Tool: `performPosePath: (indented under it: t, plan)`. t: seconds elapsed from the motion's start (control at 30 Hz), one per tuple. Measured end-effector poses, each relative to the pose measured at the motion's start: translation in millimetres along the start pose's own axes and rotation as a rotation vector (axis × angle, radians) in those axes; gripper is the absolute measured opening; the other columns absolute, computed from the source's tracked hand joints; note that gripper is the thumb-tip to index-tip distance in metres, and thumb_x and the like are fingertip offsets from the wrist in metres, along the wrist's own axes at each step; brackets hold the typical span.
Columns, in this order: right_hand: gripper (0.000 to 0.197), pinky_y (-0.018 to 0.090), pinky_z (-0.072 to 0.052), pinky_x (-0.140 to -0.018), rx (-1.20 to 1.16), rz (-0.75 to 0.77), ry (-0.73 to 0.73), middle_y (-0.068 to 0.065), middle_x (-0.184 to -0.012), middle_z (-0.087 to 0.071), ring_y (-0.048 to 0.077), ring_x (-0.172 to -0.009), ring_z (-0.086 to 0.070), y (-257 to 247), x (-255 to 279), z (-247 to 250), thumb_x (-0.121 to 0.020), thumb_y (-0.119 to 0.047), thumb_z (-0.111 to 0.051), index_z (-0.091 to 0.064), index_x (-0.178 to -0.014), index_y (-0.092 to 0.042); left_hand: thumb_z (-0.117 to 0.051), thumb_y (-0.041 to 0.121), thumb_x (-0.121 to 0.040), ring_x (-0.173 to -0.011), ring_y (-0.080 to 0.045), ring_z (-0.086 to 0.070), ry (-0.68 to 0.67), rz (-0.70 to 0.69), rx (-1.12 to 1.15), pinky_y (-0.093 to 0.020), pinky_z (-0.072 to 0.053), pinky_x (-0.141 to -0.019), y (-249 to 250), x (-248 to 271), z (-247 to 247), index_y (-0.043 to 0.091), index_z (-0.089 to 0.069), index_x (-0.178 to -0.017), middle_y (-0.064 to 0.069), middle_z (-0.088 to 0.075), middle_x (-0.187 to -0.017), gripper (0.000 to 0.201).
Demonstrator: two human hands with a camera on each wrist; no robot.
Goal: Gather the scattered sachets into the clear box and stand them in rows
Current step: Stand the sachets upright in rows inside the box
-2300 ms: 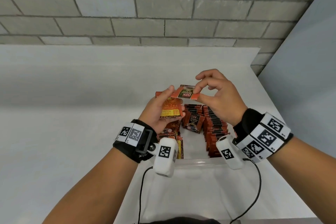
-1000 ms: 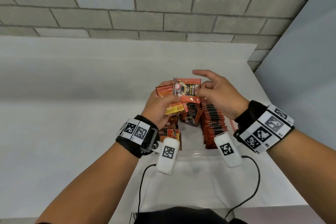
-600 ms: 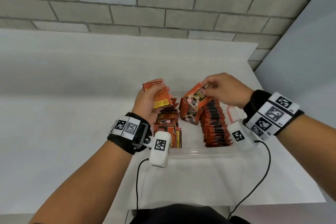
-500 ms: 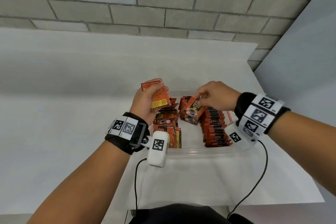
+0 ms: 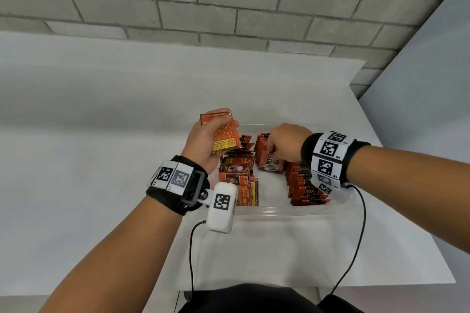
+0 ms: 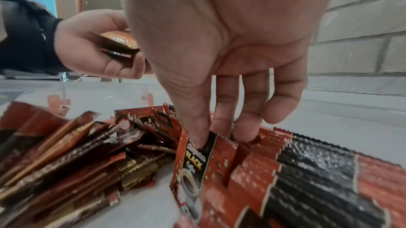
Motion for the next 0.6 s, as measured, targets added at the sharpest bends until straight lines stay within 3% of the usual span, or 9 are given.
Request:
performPosePath:
  t: [0.1,0.17,0.27,0.47,0.6]
  plan:
    - [0.018,0.020,-0.038,-0.049,0.064,-0.005,0.021,0.005,-0.074,-0.061,0.025,-0.069,-0.062,-0.3,-1.9,-0.9,-0.087,0.000,-0.054,-0.066,-0.080,-0.012,-0.057,0.010,-0.092,-0.067,-0.022,-0.068,-0.008,0.004,0.010,-0.029,-0.057,-0.061,1.1,0.4,1.2,0.011,-0.060,-0.100,-0.008,-0.069,-0.080,0.009]
    - [0.021,0.021,-0.032,-0.046,0.122,-0.014,0.052,0.003,-0.065,-0.051,0.020,-0.054,-0.048,-0.5,-1.8,-1.1,-0.084,0.002,-0.053,-0.059,-0.071,-0.012,-0.056,0.010,-0.092,-0.066,-0.021,-0.068,-0.010,0.004,0.010,-0.029,-0.057,-0.061,1.1,0.7,2.0,0.012,-0.060,-0.101,-0.008,-0.070,-0.080,0.010]
    - [0.021,0.023,-0.027,-0.044,0.183,-0.007,0.063,0.000,-0.060,-0.040,0.016,-0.049,-0.037,-3.9,-0.1,0.7,-0.083,0.004,-0.051,-0.052,-0.068,-0.011,-0.056,0.010,-0.093,-0.066,-0.021,-0.069,-0.011,0.004,0.003,-0.028,-0.057,-0.061,0.7,1.3,2.8,0.012,-0.060,-0.100,-0.007,-0.070,-0.079,0.009]
    - [0.019,0.023,-0.028,-0.045,0.266,0.025,0.077,0.002,-0.061,-0.040,0.015,-0.049,-0.035,-9.4,1.7,0.5,-0.083,0.006,-0.048,-0.053,-0.071,-0.009,-0.056,0.011,-0.093,-0.066,-0.020,-0.069,-0.012,0.013,-0.004,-0.027,-0.056,-0.058,-1.5,0.3,2.2,0.011,-0.059,-0.102,-0.008,-0.070,-0.081,0.009]
    - [0.017,0.024,-0.032,-0.048,0.247,0.033,0.103,0.006,-0.068,-0.049,0.018,-0.053,-0.040,-8.5,1.3,2.8,-0.084,0.003,-0.048,-0.057,-0.075,-0.009,-0.056,0.011,-0.093,-0.067,-0.021,-0.069,-0.011,0.018,-0.007,-0.027,-0.055,-0.057,-3.2,-0.3,2.3,0.011,-0.059,-0.104,-0.007,-0.071,-0.079,0.011]
Point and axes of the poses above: each hand's wrist, its own x-axis away from the middle knuckle, its own z-axis out of the back of the hand, y = z × x, the point moved 9 cm from there along -x, towards the middle knuckle
